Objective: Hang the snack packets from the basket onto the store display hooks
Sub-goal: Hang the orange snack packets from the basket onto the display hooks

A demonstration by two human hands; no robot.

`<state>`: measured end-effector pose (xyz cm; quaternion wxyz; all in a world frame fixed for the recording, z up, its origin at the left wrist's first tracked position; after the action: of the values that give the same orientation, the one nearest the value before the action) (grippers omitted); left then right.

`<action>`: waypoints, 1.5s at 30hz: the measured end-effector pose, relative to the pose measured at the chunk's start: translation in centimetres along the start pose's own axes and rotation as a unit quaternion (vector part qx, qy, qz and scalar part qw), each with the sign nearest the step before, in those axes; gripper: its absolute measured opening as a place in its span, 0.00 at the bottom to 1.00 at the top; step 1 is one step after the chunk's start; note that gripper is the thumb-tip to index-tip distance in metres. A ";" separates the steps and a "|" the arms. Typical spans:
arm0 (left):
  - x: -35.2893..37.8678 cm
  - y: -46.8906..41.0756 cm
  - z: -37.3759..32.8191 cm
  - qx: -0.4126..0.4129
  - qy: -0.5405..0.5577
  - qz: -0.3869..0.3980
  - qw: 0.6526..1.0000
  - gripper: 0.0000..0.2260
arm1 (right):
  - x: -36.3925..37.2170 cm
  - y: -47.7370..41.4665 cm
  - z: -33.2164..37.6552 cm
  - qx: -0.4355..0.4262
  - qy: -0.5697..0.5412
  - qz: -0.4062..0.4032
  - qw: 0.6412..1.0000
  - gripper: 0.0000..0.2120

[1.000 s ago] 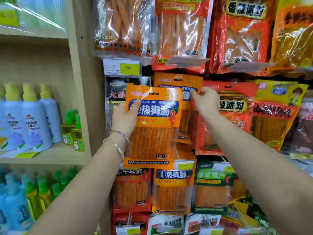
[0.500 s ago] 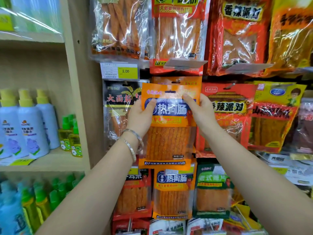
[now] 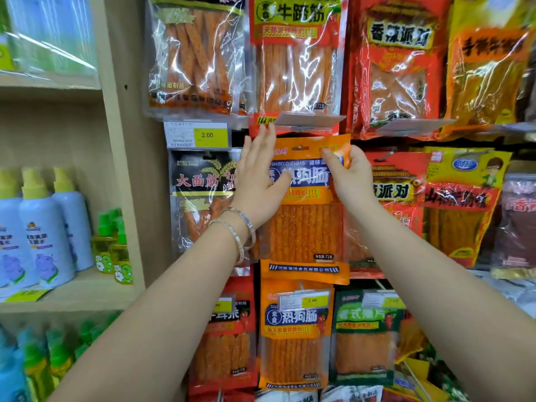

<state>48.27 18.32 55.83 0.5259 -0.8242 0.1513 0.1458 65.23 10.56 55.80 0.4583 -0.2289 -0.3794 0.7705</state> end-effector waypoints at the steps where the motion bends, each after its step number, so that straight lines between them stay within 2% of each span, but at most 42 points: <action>1: 0.0 0.1 0.1 -0.001 -0.002 -0.003 1.000 0.33 | 0.1 -0.2 -0.1 0.003 0.008 0.000 1.000 0.10; 5: 0.1 0.3 0.6 -0.002 0.020 0.001 1.000 0.33 | 0.6 -0.6 -1.2 0.020 0.041 0.010 0.999 0.17; 9: 1.7 1.4 1.8 -0.007 0.043 0.025 0.999 0.34 | 0.0 0.4 -2.2 0.015 0.067 -0.020 0.997 0.12; 10: 2.6 2.1 2.3 -0.010 0.039 0.042 0.998 0.34 | -0.1 1.0 -2.4 0.011 0.063 -0.025 0.998 0.13; 13: 5.8 4.8 4.6 -0.023 0.015 0.107 0.994 0.34 | -0.7 2.9 -3.1 -0.048 0.148 -0.033 0.987 0.27; 15: 7.8 6.7 6.4 -0.040 -0.011 0.144 0.989 0.34 | -0.7 4.4 -3.1 -0.138 0.273 -0.019 0.952 0.31; 19: 10.9 9.2 9.1 -0.083 -0.090 0.184 0.975 0.37 | 1.5 6.8 -4.3 -0.282 0.457 0.087 0.839 0.29; 21: 12.1 9.7 9.8 -0.103 -0.111 0.208 0.966 0.38 | 2.6 7.0 -5.5 -0.285 0.528 0.138 0.788 0.30; 23: 13.0 9.4 10.2 -0.114 -0.115 0.226 0.961 0.39 | 3.3 6.5 -6.5 -0.264 0.573 0.171 0.757 0.32; 31: 14.9 7.1 11.8 -0.154 -0.155 0.267 0.939 0.41 | 5.9 4.1 -8.8 -0.187 0.663 0.253 0.679 0.27; 36: 14.8 6.2 12.2 -0.179 -0.150 0.281 0.931 0.41 | 6.8 3.2 -8.3 -0.165 0.675 0.288 0.659 0.26; 39: 14.0 6.4 11.8 -0.181 -0.145 0.281 0.931 0.40 | 6.5 3.1 -7.0 -0.175 0.664 0.286 0.669 0.25; 41: 13.4 6.9 11.2 -0.179 -0.137 0.287 0.931 0.39 | 5.9 3.8 -5.9 -0.177 0.641 0.283 0.691 0.24; 45: 11.2 8.6 9.0 -0.174 -0.060 0.273 0.944 0.32 | 3.5 6.9 -3.1 -0.134 0.555 0.269 0.776 0.22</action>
<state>54.26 22.00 40.66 0.3220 -0.8198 0.3108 0.3574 62.09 12.76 48.45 0.3277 -0.7687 -0.0815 0.5431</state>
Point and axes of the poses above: each hand's wrist, its own y-axis away from the middle knuckle, its own x-axis out of the palm, z = x × y, the point moved 8 cm from there along -y, towards the middle knuckle, and after that the axes turned 3 degrees about -x, right-handed, at the moved point
